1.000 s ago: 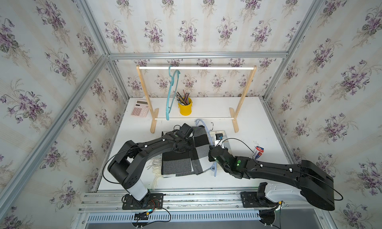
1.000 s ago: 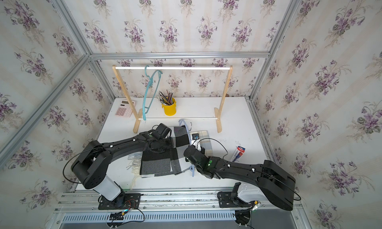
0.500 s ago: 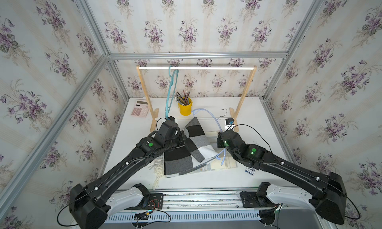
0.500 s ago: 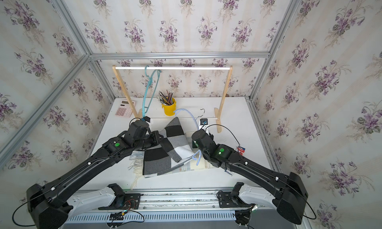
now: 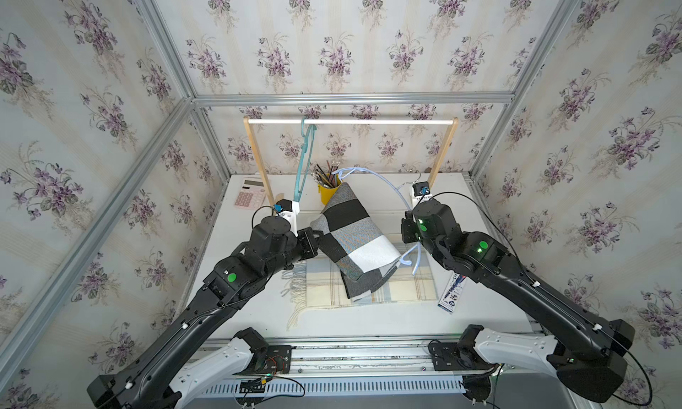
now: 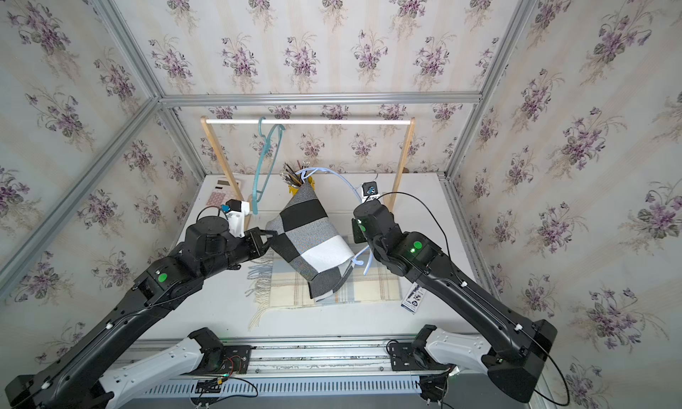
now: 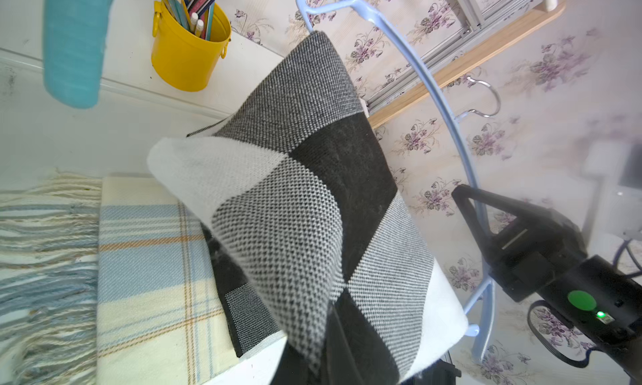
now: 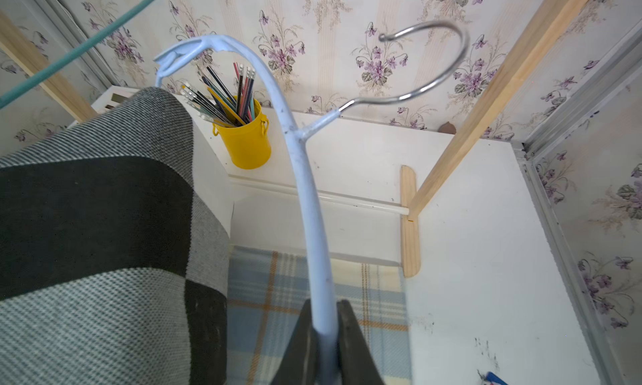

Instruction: Hang the scarf on the hanger

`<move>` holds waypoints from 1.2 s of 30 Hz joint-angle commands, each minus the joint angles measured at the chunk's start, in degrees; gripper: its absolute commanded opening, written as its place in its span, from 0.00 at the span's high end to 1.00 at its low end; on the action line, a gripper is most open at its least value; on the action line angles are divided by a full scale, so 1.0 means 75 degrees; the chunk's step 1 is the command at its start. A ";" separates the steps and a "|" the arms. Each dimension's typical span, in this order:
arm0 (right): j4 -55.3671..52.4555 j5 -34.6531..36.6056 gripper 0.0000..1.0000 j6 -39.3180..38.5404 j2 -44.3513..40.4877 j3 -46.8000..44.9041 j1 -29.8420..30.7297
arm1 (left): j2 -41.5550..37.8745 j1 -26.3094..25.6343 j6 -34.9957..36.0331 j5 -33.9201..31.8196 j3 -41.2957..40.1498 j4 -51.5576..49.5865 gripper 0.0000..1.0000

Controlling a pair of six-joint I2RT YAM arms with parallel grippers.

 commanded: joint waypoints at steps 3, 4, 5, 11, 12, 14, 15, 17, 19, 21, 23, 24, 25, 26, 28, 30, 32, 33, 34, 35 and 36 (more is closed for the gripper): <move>-0.0204 0.0512 1.00 -0.0150 0.0023 0.0134 -0.0333 | -0.0130 0.0039 0.0224 -0.0152 0.0305 -0.0238 1.00; -0.0197 0.0478 1.00 -0.0151 0.0044 0.0134 -0.0386 | -0.0143 0.0039 0.0227 -0.0147 0.0359 -0.0266 1.00; -0.0192 0.0461 1.00 -0.0159 0.0059 0.0134 -0.0413 | -0.0155 0.0039 0.0239 -0.0135 0.0410 -0.0303 1.00; -0.0179 0.0484 1.00 -0.0164 0.0207 0.0134 -0.0591 | -0.0359 0.0049 0.0228 -0.0124 0.0619 -0.0449 1.00; -0.0184 0.0513 1.00 -0.0169 0.0228 0.0134 -0.0604 | -0.0396 0.0050 0.0244 -0.0152 0.0658 -0.0487 1.00; -0.0190 0.0580 1.00 -0.0163 0.0263 0.0151 -0.0631 | -0.0460 0.0047 0.0270 -0.0213 0.0710 -0.0576 1.00; -0.0207 0.0628 1.00 -0.0169 0.0276 0.0156 -0.0640 | -0.0490 0.0048 0.0274 -0.0240 0.0719 -0.0605 1.00; -0.0250 0.0721 1.00 -0.0166 0.0311 0.0185 -0.0662 | -0.0554 0.0044 0.0258 -0.0256 0.0665 -0.0623 1.00; -0.0298 0.0821 1.00 -0.0165 0.0335 0.0224 -0.0680 | -0.0619 0.0047 0.0207 -0.0257 0.0574 -0.0606 1.00; -0.0367 0.0922 1.00 -0.0159 0.0351 0.0288 -0.0709 | -0.0658 0.0050 0.0162 -0.0263 0.0458 -0.0577 1.00; -0.0428 0.0984 1.00 -0.0158 0.0349 0.0351 -0.0727 | -0.0705 0.0050 0.0140 -0.0266 0.0362 -0.0528 1.00; -0.0443 0.0964 1.00 -0.0152 0.0326 0.0381 -0.0731 | -0.0710 0.0050 0.0113 -0.0268 0.0295 -0.0490 1.00; -0.0509 0.0945 1.00 -0.0125 0.0282 0.0458 -0.0728 | -0.0687 0.0050 0.0075 -0.0234 0.0188 -0.0406 1.00; -0.0584 0.0962 1.00 -0.0100 0.0252 0.0542 -0.0728 | -0.0652 0.0047 0.0027 -0.0191 0.0088 -0.0322 1.00; -0.0703 0.0994 1.00 -0.0076 0.0131 0.0704 -0.0730 | -0.0493 0.0047 -0.0096 -0.0105 -0.0193 -0.0092 1.00; -0.0861 0.0945 1.00 -0.0033 0.0027 0.0907 -0.0728 | -0.0267 0.0046 -0.0234 0.0010 -0.0560 0.0392 1.00; -0.1123 0.0853 1.00 0.0016 -0.0016 0.1197 -0.0728 | 0.0071 0.0050 -0.0453 0.0180 -0.0923 0.0885 1.00; -0.1252 0.0821 1.00 0.0023 -0.0030 0.1311 -0.0728 | 0.0285 0.0044 -0.0489 0.0308 -0.1067 0.1171 1.00; -0.1370 0.0791 1.00 0.0024 -0.0049 0.1435 -0.0722 | 0.0505 0.0039 -0.0590 0.0409 -0.1176 0.1375 1.00; -0.1481 0.0774 1.00 0.0008 -0.0065 0.1540 -0.0721 | 0.0741 0.0045 -0.0688 0.0499 -0.1257 0.1563 1.00; -0.1568 0.0760 1.00 -0.0023 -0.0088 0.1637 -0.0718 | 0.0971 0.0039 -0.0735 0.0620 -0.1301 0.1785 1.00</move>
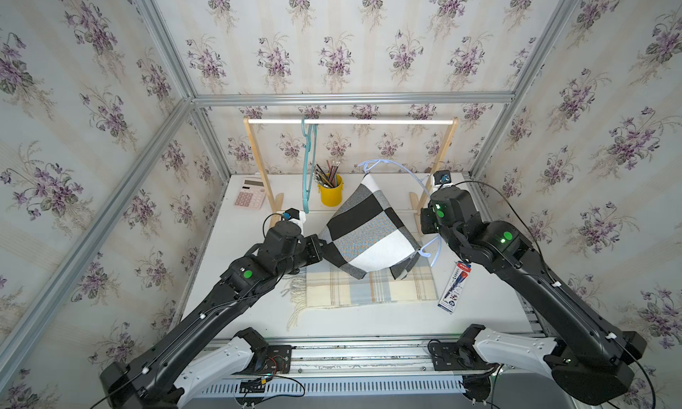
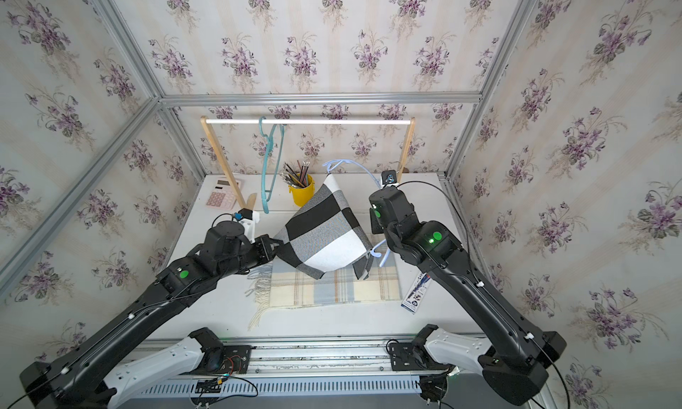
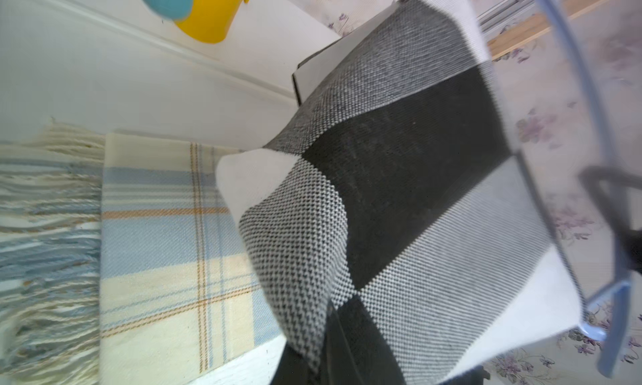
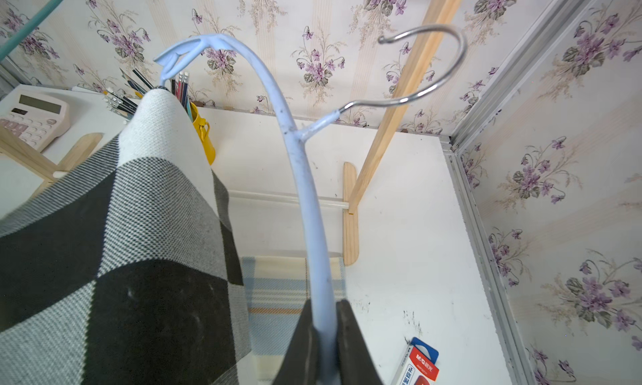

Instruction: Hang the scarf on the hanger

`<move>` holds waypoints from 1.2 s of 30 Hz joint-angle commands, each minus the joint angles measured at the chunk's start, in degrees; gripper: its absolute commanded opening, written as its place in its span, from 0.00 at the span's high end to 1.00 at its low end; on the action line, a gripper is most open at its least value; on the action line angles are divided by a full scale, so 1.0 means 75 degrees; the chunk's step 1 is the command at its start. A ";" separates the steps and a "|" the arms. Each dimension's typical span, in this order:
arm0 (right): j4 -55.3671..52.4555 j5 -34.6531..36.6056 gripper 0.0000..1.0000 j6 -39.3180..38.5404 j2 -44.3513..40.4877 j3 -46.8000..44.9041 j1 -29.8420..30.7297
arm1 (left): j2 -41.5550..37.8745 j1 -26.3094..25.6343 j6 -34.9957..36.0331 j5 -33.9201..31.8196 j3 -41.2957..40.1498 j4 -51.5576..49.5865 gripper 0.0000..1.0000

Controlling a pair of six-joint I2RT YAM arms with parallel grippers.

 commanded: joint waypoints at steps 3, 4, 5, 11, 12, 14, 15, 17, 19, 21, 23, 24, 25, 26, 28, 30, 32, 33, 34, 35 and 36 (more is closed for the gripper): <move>-0.0230 0.0356 1.00 0.0138 -0.0150 0.0513 -0.0008 | 0.1072 0.0001 -0.0405 0.0639 -0.0063 0.1425 1.00; -0.0290 0.0345 1.00 0.0118 -0.0189 0.0587 -0.0008 | 0.1282 -0.0011 -0.0466 0.0737 -0.0045 0.1567 1.00; -0.0333 0.0334 1.00 0.0109 -0.0233 0.0632 -0.0008 | 0.1471 -0.0019 -0.0524 0.0801 -0.0031 0.1739 1.00; -0.0331 -0.0068 1.00 0.0005 -0.0435 0.0798 0.0002 | 0.2482 -0.0096 -0.0670 0.0837 0.0321 0.2265 1.00; -0.0297 -0.0131 1.00 -0.0016 -0.0475 0.0789 0.0001 | 0.2654 -0.0105 -0.0674 0.0917 0.0413 0.2356 1.00; -0.0291 -0.0148 1.00 -0.0048 -0.0494 0.0780 0.0009 | 0.3027 -0.0164 -0.0616 0.1153 0.0650 0.2453 0.99; -0.0274 -0.0169 1.00 -0.0074 -0.0513 0.0741 0.0015 | 0.3153 -0.0201 -0.0576 0.1233 0.0767 0.2425 0.91; -0.0224 -0.0220 1.00 -0.0110 -0.0551 0.0682 0.0021 | 0.3267 -0.0334 -0.0428 0.1173 0.0993 0.2195 0.67; -0.0196 -0.0224 1.00 -0.0156 -0.0574 0.0680 0.0027 | 0.3165 -0.0396 -0.0292 0.0968 0.1069 0.1837 0.53; -0.0153 -0.0245 1.00 -0.0242 -0.0604 0.0680 0.0055 | 0.2922 -0.0412 -0.0168 0.0778 0.1046 0.1463 0.46; -0.0132 -0.0242 1.00 -0.0323 -0.0622 0.0680 0.0079 | 0.2558 -0.0423 -0.0007 0.0561 0.0988 0.0953 0.40; -0.0131 -0.0228 1.00 -0.0375 -0.0629 0.0680 0.0120 | 0.2318 -0.0424 0.0083 0.0437 0.0955 0.0685 0.38; -0.0108 -0.0224 1.00 -0.0434 -0.0634 0.0674 0.0162 | 0.2061 -0.0424 0.0204 0.0330 0.0929 0.0369 0.37; -0.0093 -0.0215 1.00 -0.0503 -0.0634 0.0675 0.0202 | 0.1796 -0.0424 0.0310 0.0175 0.0911 0.0025 0.36; -0.0033 -0.0212 1.00 -0.0657 -0.0655 0.0663 0.0310 | 0.1261 -0.0424 0.0507 -0.0105 0.0915 -0.0546 0.34; 0.0077 -0.0218 1.00 -0.0819 -0.0695 0.0640 0.0434 | 0.0766 -0.0424 0.0632 -0.0258 0.0915 -0.0763 0.35; 0.0224 -0.0212 1.00 -0.0992 -0.0752 0.0602 0.0558 | 0.0462 -0.0424 0.0680 -0.0249 0.0892 -0.0619 0.35; 0.0293 -0.0162 1.00 -0.1084 -0.0787 0.0566 0.0625 | 0.0399 -0.0424 0.0725 -0.0198 0.0927 -0.0537 0.35; 0.0364 -0.0055 1.00 -0.1188 -0.0806 0.0514 0.0704 | 0.0400 -0.0424 0.0777 -0.0122 0.0999 -0.0468 0.36; 0.0410 0.0092 1.00 -0.1282 -0.0804 0.0470 0.0805 | 0.0483 -0.0424 0.0793 -0.0071 0.1109 -0.0430 0.36; 0.0442 0.0277 1.00 -0.1377 -0.0785 0.0450 0.0912 | 0.0582 -0.0424 0.0800 -0.0033 0.1246 -0.0425 0.37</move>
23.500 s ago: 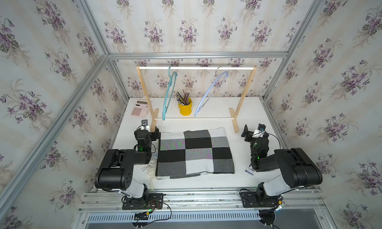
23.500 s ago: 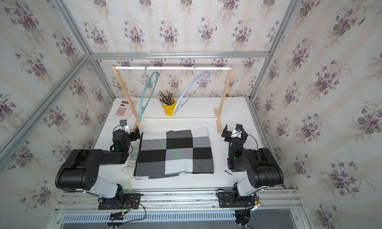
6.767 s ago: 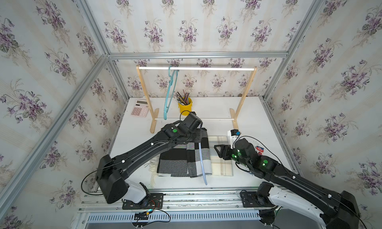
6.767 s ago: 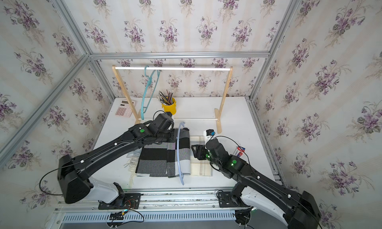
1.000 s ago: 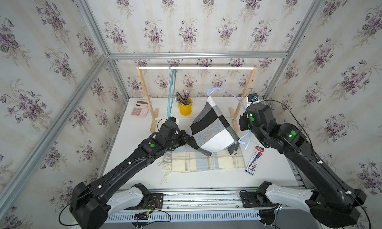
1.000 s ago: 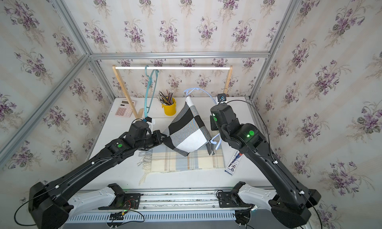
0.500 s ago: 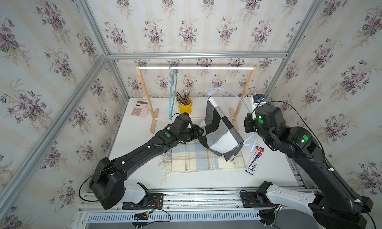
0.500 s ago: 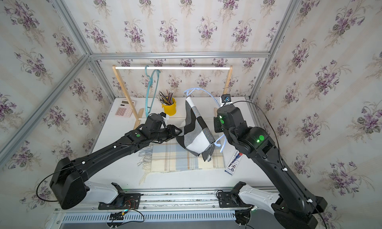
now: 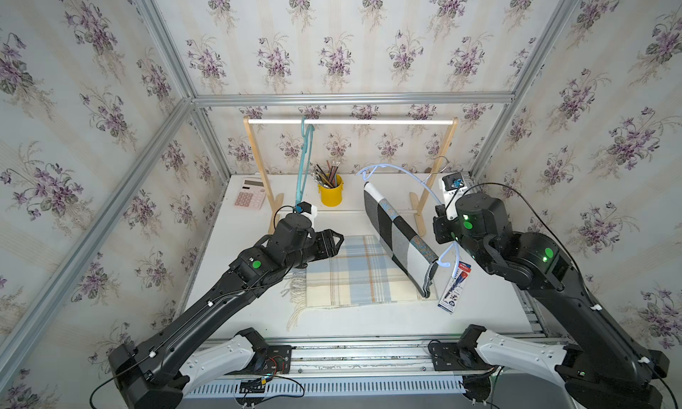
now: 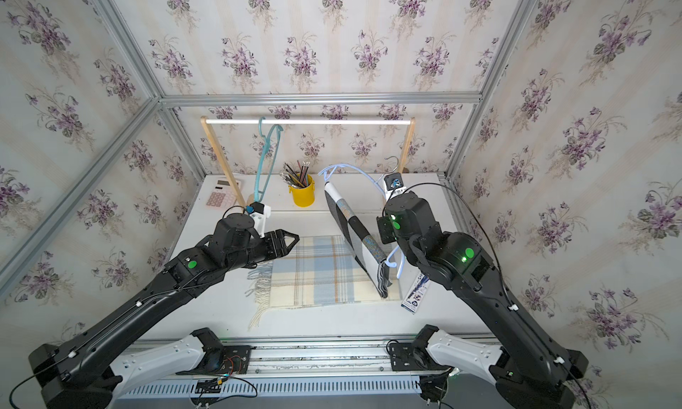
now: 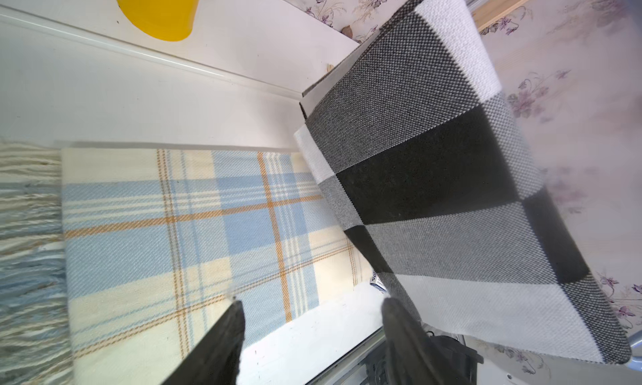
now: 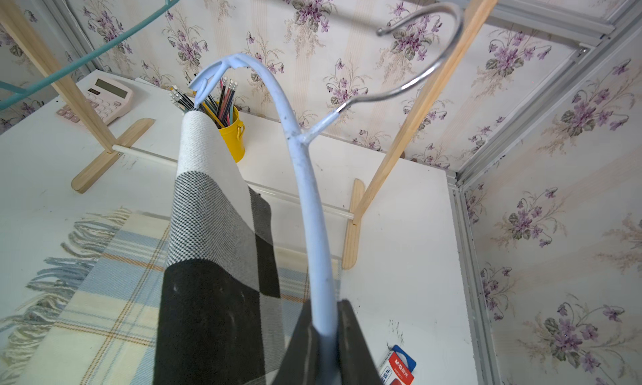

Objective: Hang the scarf on the hanger
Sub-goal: Hang the scarf on the hanger, then adjust the hanger.

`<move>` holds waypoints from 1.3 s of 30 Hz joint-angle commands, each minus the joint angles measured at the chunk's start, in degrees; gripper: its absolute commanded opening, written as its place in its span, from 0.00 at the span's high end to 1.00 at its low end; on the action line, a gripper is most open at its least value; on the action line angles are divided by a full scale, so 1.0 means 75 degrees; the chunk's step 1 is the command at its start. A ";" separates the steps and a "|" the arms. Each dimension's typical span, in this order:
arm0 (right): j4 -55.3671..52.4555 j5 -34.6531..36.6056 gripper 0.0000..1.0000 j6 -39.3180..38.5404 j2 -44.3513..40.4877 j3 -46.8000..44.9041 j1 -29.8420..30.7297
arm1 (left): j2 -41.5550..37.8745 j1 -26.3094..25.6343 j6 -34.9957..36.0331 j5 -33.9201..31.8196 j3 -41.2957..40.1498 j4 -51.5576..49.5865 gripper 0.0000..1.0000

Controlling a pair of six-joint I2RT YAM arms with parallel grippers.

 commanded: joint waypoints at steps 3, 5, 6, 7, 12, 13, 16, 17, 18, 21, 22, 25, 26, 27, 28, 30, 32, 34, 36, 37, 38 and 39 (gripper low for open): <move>0.1166 0.0939 1.00 -0.0540 0.0054 -0.0039 0.0507 | 0.0473 -0.0002 0.0244 0.0184 0.0704 0.0111 0.38; 0.1407 0.1333 1.00 -0.0862 0.0044 -0.0106 0.0738 | 0.0681 -0.0002 0.0093 0.0351 0.1056 0.0290 0.39; 0.1597 0.1546 1.00 -0.1064 0.0011 -0.0183 0.0854 | 0.0774 -0.0002 -0.0021 0.0390 0.1241 0.0359 0.40; 0.1775 0.1721 1.00 -0.1284 -0.0038 -0.0256 0.0962 | 0.0873 -0.0002 -0.0145 0.0397 0.1420 0.0412 0.40; 0.3451 0.2800 1.00 -0.2993 -0.0464 -0.1233 0.1644 | 0.1482 -0.0002 -0.1002 0.0350 0.2553 0.0525 0.40; 0.3848 0.3106 1.00 -0.3450 -0.0534 -0.1502 0.1811 | 0.1623 -0.0010 -0.1169 0.0346 0.2801 0.0519 0.40; 0.5172 0.3765 1.00 -0.4706 -0.0698 -0.2207 0.2168 | 0.2058 -0.0052 -0.1618 0.0189 0.3598 0.0415 0.40; 0.5509 0.3859 1.00 -0.5000 -0.0730 -0.2356 0.2230 | 0.2206 -0.0069 -0.1707 0.0096 0.3841 0.0380 0.39; 0.5790 0.3927 1.00 -0.5251 -0.0762 -0.2508 0.2249 | 0.2349 -0.0080 -0.1771 -0.0020 0.4053 0.0340 0.39; 0.6430 0.4032 1.00 -0.5809 -0.0813 -0.2782 0.2319 | 0.2929 -0.0075 -0.1996 -0.0180 0.4691 0.0091 0.37; 0.6630 0.4076 1.00 -0.5993 -0.0819 -0.2855 0.2363 | 0.3217 -0.0081 -0.2020 -0.0157 0.4933 -0.0023 0.36; 0.7069 0.4150 1.00 -0.6438 -0.0848 -0.3076 0.2468 | 0.3877 -0.0084 -0.2063 0.0017 0.5630 -0.0373 0.36; 0.7117 0.4162 1.00 -0.6485 -0.0844 -0.3097 0.2487 | 0.4053 -0.0084 -0.2063 0.0057 0.5840 -0.0451 0.36; 0.7135 0.4165 1.00 -0.6513 -0.0844 -0.3116 0.2502 | 0.4212 -0.0084 -0.2079 0.0088 0.6020 -0.0499 0.36; 0.7172 0.4170 1.00 -0.6555 -0.0838 -0.3143 0.2512 | 0.4330 -0.0084 -0.2080 0.0113 0.6176 -0.0529 0.35; 0.7234 0.4188 1.00 -0.6628 -0.0838 -0.3220 0.2526 | 0.4488 -0.0111 -0.2105 0.0165 0.6412 -0.0498 0.33; 0.7293 0.4201 1.00 -0.6671 -0.0855 -0.3302 0.2523 | 0.4507 -0.0172 -0.2074 0.0092 0.6500 -0.0504 0.31; 0.7306 0.4232 1.00 -0.6703 -0.0866 -0.3343 0.2536 | 0.4406 -0.0228 -0.2079 -0.0011 0.6371 -0.0454 0.31; 0.7332 0.4233 1.00 -0.6736 -0.0879 -0.3387 0.2542 | 0.4154 -0.0258 -0.2175 -0.0150 0.5960 -0.0186 0.30; 0.7355 0.4225 1.00 -0.6755 -0.0879 -0.3403 0.2547 | 0.4038 -0.0261 -0.2234 -0.0212 0.5784 -0.0088 0.30; 0.7364 0.4241 1.00 -0.6767 -0.0869 -0.3409 0.2548 | 0.3942 -0.0268 -0.2265 -0.0251 0.5645 0.0049 0.30; 0.7370 0.4241 1.00 -0.6768 -0.0867 -0.3410 0.2555 | 0.3874 -0.0271 -0.2292 -0.0296 0.5546 0.0145 0.30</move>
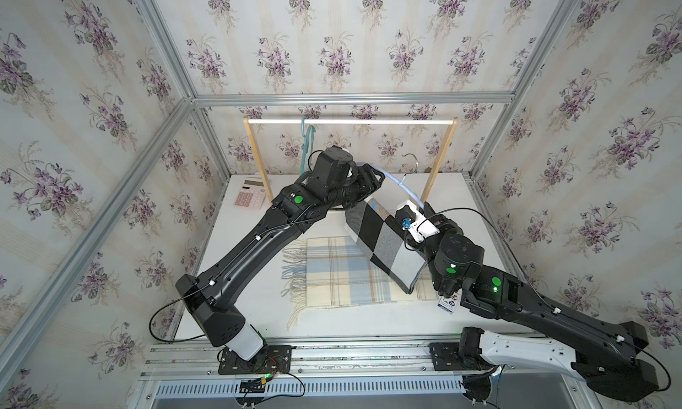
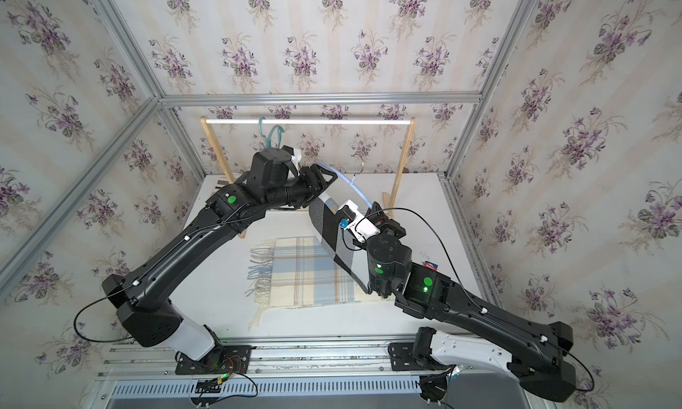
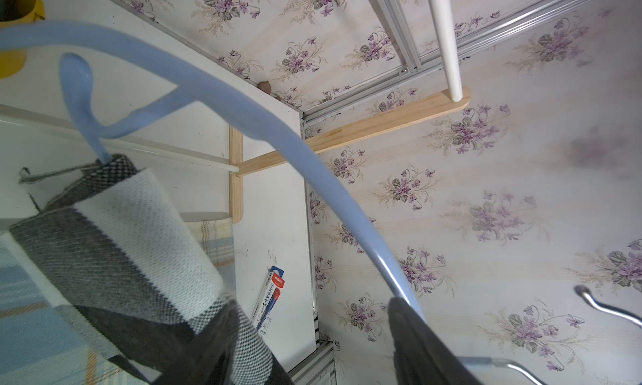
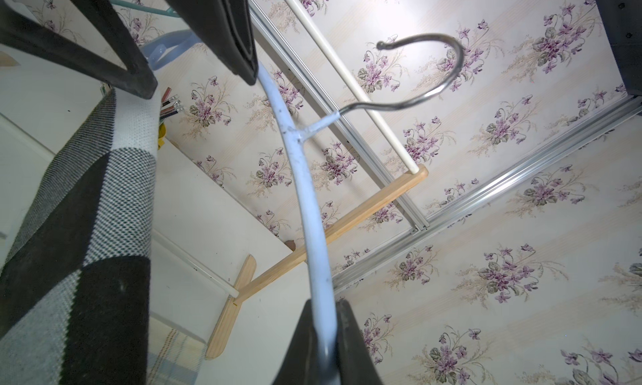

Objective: Hang the scarf on the hanger
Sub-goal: Adjust the hanger.

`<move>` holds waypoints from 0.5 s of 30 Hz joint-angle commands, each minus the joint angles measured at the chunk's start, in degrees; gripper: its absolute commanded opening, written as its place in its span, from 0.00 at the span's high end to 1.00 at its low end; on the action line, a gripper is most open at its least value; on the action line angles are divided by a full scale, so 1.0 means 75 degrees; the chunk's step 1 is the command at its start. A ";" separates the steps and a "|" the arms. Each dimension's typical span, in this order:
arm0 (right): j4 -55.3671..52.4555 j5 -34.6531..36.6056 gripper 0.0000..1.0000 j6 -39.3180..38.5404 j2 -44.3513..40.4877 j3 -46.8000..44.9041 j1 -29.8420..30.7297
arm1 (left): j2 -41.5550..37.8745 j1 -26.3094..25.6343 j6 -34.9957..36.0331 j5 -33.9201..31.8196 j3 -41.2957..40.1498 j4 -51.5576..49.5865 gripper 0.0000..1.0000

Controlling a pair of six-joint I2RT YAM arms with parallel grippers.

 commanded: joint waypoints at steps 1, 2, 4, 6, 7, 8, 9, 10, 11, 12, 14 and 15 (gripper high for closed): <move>0.0996 0.0213 1.00 0.0086 -0.0048 0.0027 0.0033 | -0.0219 0.0006 -0.0123 -0.0275 -0.0192 0.0549 0.30; 0.1006 0.0203 1.00 0.0080 -0.0042 0.0016 0.0036 | -0.0164 0.0003 -0.0109 -0.0290 -0.0120 0.0554 0.29; 0.1082 0.0201 1.00 0.0020 -0.0006 -0.0024 0.0071 | 0.0109 0.0006 -0.0083 -0.0246 0.0261 0.0364 0.29; 0.1172 0.0225 1.00 -0.0057 0.0037 -0.0064 0.0103 | 0.0456 -0.0006 -0.0089 -0.0098 0.0742 0.0215 0.29; 0.1208 0.0235 1.00 -0.0090 0.0059 -0.0076 0.0127 | 0.0610 -0.0012 -0.0099 -0.0029 0.0949 0.0165 0.29; 0.1237 0.0231 1.00 -0.0109 0.0088 -0.0085 0.0136 | 0.0779 -0.0023 -0.0117 0.0000 0.1158 0.0109 0.29; 0.1251 0.0232 1.00 -0.0123 0.0101 -0.0080 0.0137 | 0.0943 -0.0029 -0.0122 0.0041 0.1358 0.0035 0.29; 0.1265 0.0235 1.00 -0.0130 0.0120 -0.0080 0.0154 | 0.1089 -0.0029 -0.0121 0.0079 0.1546 -0.0036 0.29; 0.1266 0.0235 1.00 -0.0136 0.0135 -0.0071 0.0149 | 0.1231 -0.0029 -0.0134 0.0106 0.1704 -0.0094 0.29; 0.1267 0.0237 1.00 -0.0155 0.0155 -0.0082 0.0166 | 0.1344 -0.0029 -0.0155 0.0124 0.1845 -0.0147 0.29; 0.1261 0.0252 1.00 -0.0160 0.0179 -0.0069 0.0173 | 0.1532 -0.0030 -0.0197 0.0143 0.2053 -0.0183 0.32; 0.1256 0.0253 1.00 -0.0154 0.0175 -0.0068 0.0177 | 0.1613 -0.0029 -0.0214 0.0170 0.2141 -0.0180 0.37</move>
